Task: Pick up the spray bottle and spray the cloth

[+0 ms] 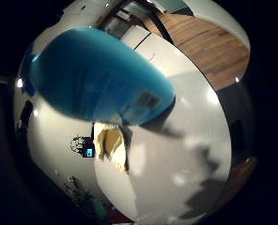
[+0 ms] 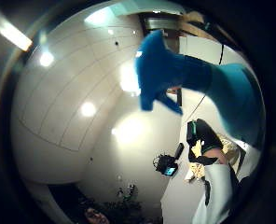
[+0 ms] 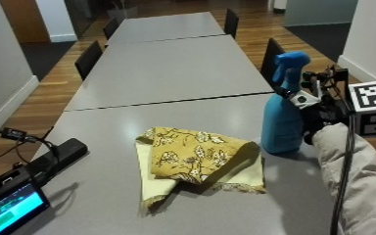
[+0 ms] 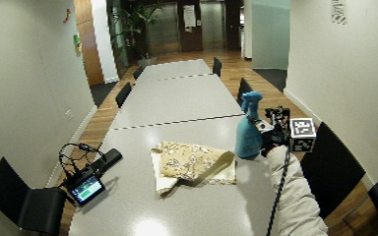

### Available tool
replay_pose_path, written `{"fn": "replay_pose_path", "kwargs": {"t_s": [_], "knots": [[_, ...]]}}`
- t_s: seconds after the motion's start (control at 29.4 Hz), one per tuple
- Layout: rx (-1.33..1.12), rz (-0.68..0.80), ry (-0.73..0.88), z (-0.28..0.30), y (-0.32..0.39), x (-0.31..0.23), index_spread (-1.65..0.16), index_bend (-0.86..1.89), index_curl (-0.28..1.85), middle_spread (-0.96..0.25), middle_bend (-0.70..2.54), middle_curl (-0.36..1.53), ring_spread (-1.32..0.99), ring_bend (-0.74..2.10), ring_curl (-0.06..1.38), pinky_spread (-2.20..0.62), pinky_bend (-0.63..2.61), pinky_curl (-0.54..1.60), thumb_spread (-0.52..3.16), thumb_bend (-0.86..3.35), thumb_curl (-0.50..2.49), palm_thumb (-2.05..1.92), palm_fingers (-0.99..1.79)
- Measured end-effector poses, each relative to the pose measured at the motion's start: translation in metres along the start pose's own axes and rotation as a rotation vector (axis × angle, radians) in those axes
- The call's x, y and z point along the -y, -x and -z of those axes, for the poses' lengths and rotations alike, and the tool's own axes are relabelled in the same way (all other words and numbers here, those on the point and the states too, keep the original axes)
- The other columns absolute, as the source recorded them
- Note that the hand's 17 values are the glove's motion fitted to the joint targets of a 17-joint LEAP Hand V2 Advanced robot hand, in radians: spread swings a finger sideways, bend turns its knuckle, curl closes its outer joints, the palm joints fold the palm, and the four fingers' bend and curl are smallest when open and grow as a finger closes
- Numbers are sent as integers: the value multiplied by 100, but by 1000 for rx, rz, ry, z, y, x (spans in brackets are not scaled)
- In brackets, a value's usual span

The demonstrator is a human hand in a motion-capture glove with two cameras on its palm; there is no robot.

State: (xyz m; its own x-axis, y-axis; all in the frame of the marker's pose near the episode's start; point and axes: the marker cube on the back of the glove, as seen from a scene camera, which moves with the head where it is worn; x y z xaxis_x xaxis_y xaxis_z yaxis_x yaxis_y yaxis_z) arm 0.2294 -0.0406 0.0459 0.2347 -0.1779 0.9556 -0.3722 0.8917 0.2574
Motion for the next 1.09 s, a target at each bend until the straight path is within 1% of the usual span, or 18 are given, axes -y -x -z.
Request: {"fn": "replay_pose_path", "kwargs": {"t_s": [0.03, 0.1, 0.14, 0.2, 0.34, 0.51, 0.75, 0.82, 0.92, 1.09], "knots": [[-12, 0, 1, 5, -3, 6, -23, 40, 37, -2, 58, 37, -10, 32, 30, -2, 13, 22, 79, 49, 32, 70, 21], [-61, 4, 2, 16, -6, 14, -27, 37, 35, -3, 63, 37, -12, 37, 29, 1, 7, 17, 80, 44, 33, 69, 35], [-85, 7, -1, 21, -4, 15, -27, 42, 36, -4, 63, 37, -12, 37, 28, 5, 9, 17, 80, 42, 33, 69, 50], [-99, 17, -22, 30, -1, 13, -26, 44, 35, -5, 59, 36, -12, 35, 26, 7, 17, 17, 79, 40, 35, 72, 66], [-58, 60, -104, 44, 4, 14, -24, 46, 39, -5, 57, 38, -11, 40, 30, 7, 17, 20, 70, 36, 39, 79, 80], [-46, 104, -205, 48, 14, 18, -21, 48, 43, -5, 55, 40, -11, 42, 34, 6, 16, 22, 63, 29, 43, 83, 87], [-105, 126, -337, 64, -18, 7, -18, 51, 47, -3, 56, 44, -15, 46, 38, 2, 10, 22, 56, 24, 49, 91, 98], [-169, 164, -345, 63, -16, 5, -17, 50, 48, -3, 57, 45, -15, 46, 39, 1, 10, 21, 54, 22, 50, 93, 100], [-310, 265, -304, 51, 6, 6, -17, 49, 49, -3, 57, 46, -16, 46, 41, -2, 13, 22, 52, 19, 52, 94, 104], [-755, 540, -211, 10, 63, 10, -16, 47, 50, -4, 56, 47, -17, 46, 43, -5, 16, 25, 49, 14, 55, 96, 108]]}}
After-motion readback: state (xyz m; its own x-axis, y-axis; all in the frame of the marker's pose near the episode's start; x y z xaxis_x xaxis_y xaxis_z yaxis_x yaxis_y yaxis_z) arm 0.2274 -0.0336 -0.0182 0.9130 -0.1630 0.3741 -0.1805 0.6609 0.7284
